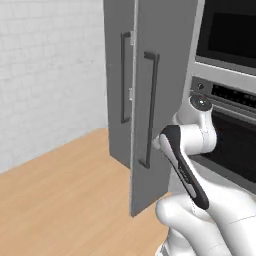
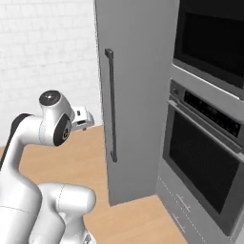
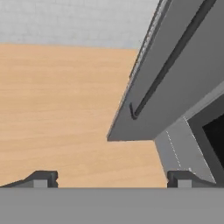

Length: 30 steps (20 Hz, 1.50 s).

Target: Place one lime and one chicken drumstick in each tupperware on the nearby counter, to pack two identical lunches.

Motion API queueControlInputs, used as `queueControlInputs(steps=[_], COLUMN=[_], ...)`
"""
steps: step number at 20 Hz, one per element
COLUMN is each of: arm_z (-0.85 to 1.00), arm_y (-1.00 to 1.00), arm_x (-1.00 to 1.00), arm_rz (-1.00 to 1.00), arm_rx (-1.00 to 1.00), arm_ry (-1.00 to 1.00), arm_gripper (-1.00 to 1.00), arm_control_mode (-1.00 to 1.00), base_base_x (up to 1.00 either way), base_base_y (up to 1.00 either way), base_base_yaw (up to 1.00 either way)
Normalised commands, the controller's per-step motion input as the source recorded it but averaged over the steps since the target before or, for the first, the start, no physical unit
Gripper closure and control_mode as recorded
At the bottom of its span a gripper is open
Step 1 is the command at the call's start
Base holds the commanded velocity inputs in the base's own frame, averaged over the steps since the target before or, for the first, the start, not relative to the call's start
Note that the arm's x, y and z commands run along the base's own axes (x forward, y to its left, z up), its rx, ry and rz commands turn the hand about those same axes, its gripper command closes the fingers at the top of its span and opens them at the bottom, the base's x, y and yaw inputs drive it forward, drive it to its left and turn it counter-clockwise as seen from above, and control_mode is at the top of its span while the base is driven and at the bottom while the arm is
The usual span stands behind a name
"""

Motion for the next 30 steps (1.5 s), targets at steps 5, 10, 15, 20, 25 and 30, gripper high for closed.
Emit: queueControlInputs(steps=[5, 10, 15, 20, 25, 30], arm_z=[0.0, 0.0, 0.0, 0.0, 0.0, 0.0], arm_y=[0.0, 0.0, 0.0, 0.0, 0.0, 0.0], arm_x=[0.0, 0.0, 0.0, 0.0, 0.0, 0.0], arm_rz=[0.0, 0.0, 0.0, 0.0, 0.0, 0.0], arm_rx=[0.0, 0.0, 0.0, 0.0, 0.0, 0.0], arm_ry=[0.0, 0.0, 0.0, 0.0, 0.0, 0.0], arm_gripper=[-1.0, -1.0, -1.0, -1.0, -1.0, -1.0], arm_control_mode=[1.0, 1.0, 1.0, 1.0, 1.0, 1.0], base_base_x=[-0.02, 0.98, 1.0, 0.93, 0.78, 0.8], base_base_y=[1.0, 1.0, 0.76, 0.53, 0.57, 0.8], base_base_yaw=[0.46, 0.04, -0.18, -0.56, -0.72, -0.72])
